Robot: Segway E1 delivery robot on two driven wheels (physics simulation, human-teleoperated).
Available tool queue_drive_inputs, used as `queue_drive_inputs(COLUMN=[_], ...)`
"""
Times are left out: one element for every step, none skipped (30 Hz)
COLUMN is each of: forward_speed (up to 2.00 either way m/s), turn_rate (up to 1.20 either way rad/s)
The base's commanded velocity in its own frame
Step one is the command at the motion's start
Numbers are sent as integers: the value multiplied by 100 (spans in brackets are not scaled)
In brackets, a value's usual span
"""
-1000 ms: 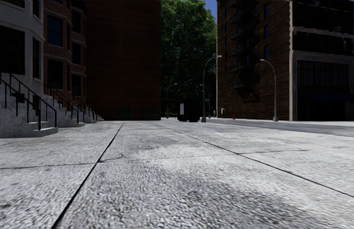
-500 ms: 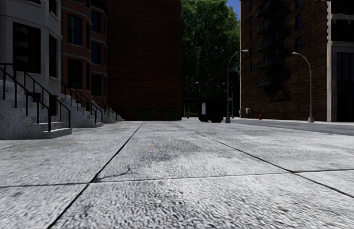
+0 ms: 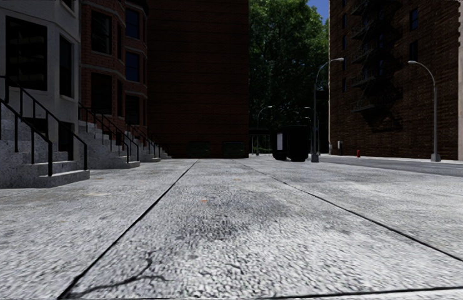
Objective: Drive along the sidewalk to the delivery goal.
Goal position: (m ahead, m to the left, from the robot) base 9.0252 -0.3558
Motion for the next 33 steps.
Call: queue_drive_inputs(forward_speed=[200,200,200,200,200,200,200,200,200,200,200,200,200,200,200,200,200,200,200,200,200,200,200,200,200,200,200,200,200,200,200,200,200], turn_rate=[0,0,0,0,0,0,0,0,0,0,0,0,0,0,0,0,0,0,0,0,0,0,0,0,0,0,0,0,0,0,0,0,0])
